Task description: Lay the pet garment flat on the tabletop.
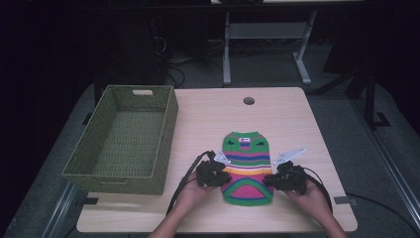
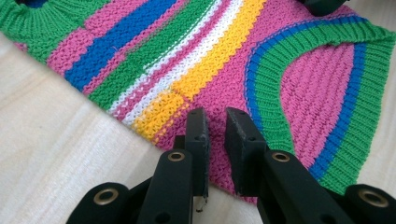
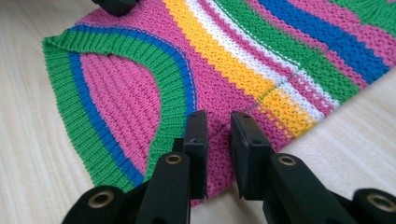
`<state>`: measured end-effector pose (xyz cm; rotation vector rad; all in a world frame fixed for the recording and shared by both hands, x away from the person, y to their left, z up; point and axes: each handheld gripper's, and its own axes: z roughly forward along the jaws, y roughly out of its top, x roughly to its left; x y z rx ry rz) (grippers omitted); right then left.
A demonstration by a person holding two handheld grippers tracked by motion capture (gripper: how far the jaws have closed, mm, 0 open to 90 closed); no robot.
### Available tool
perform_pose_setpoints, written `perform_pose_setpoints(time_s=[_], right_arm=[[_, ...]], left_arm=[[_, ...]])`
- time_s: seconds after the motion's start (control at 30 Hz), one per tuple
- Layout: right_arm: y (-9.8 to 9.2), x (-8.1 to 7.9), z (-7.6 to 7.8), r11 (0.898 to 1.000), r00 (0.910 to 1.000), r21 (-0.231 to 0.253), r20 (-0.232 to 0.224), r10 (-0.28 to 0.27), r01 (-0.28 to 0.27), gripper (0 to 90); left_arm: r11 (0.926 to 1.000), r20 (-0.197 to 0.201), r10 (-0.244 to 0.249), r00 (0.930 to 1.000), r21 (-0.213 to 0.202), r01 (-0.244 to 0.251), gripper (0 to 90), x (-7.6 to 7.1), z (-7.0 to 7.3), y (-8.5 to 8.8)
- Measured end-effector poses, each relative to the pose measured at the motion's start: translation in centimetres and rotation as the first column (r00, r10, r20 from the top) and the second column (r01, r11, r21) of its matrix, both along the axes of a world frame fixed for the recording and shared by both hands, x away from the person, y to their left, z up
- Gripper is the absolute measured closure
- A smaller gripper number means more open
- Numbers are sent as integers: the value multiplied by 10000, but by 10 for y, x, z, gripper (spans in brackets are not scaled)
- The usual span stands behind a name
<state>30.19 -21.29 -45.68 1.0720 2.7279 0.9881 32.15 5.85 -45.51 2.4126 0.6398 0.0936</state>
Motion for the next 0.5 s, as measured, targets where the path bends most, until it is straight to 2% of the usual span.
perform_pose_setpoints(time_s=[0.2, 0.3, 0.5], right_arm=[[2, 9, 2, 9994, 9999, -358, 144, -8, 13, 757], [0, 13, 1, 9997, 9999, -170, 22, -150, 150, 757], [-2, 16, 0, 9995, 9995, 11, -25, -317, 317, 757]], left_arm=[[9997, 11, 234, 9997, -52, -234, 784, 5, -1, -2], [9997, 63, 208, 9998, 149, -209, 774, 9, 1, -5], [9993, 42, 378, 9993, 8, -378, 771, 15, 0, -6]])
